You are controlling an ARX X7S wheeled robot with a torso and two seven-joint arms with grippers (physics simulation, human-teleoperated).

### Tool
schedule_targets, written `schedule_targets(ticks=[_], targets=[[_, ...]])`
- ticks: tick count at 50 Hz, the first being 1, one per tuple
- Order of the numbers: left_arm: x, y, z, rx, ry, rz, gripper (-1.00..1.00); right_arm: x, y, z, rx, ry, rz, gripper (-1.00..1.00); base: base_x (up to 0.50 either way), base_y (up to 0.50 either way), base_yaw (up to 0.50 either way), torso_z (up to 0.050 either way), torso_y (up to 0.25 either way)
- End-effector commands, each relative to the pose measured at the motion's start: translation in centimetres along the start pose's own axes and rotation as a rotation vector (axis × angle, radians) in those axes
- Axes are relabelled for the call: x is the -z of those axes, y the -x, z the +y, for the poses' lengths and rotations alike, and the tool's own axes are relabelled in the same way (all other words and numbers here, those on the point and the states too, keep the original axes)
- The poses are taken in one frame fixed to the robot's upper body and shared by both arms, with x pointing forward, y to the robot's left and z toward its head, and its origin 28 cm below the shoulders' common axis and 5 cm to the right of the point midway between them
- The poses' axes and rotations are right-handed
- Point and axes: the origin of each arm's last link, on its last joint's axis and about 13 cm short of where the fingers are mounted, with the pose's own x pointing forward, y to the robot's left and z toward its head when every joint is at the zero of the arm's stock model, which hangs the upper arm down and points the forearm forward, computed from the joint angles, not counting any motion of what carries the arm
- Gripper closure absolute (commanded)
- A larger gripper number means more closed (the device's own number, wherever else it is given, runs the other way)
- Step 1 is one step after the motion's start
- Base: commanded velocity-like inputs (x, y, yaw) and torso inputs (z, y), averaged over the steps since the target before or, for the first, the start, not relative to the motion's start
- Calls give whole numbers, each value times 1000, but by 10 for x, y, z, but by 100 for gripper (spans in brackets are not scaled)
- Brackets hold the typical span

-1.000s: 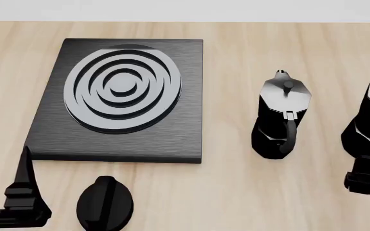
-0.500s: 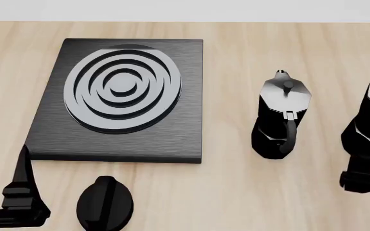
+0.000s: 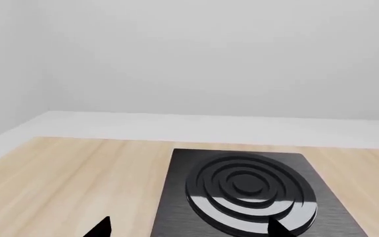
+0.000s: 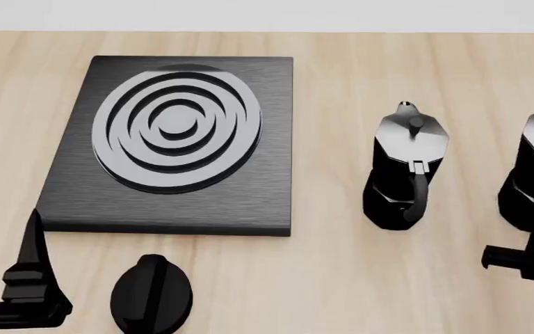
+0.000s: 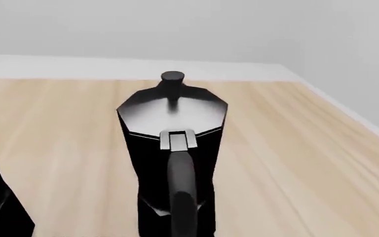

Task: Put the right moka pot on the stove.

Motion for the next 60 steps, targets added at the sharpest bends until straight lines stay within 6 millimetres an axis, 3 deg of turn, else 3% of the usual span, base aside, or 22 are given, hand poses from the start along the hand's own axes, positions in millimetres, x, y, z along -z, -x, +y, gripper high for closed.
schedule_targets(ticks=[1, 6, 8, 11, 19, 60], targets=[[1, 0, 0, 0, -5, 2, -100, -17, 10, -3, -2, 29, -54, 100, 0, 0, 0, 0, 0], [1, 0, 0, 0, -3, 4, -100, -16, 16, -1, -22, 31, -82, 100, 0, 0, 0, 0, 0], [1, -1, -1, 2, -8, 5, -100, -35, 20, -1, -29, 24, -99, 100, 0, 0, 0, 0, 0], [1, -1, -1, 2, -8, 6, -100, -26, 24, 0, -32, 29, -116, 100, 0, 0, 0, 0, 0], [1, -1, -1, 2, -8, 7, -100, -32, 37, 2, -42, 32, -141, 100, 0, 0, 0, 0, 0], [2, -1, -1, -1, -17, 14, -100, -50, 152, 15, -205, 29, -291, 100, 0, 0, 0, 0, 1]])
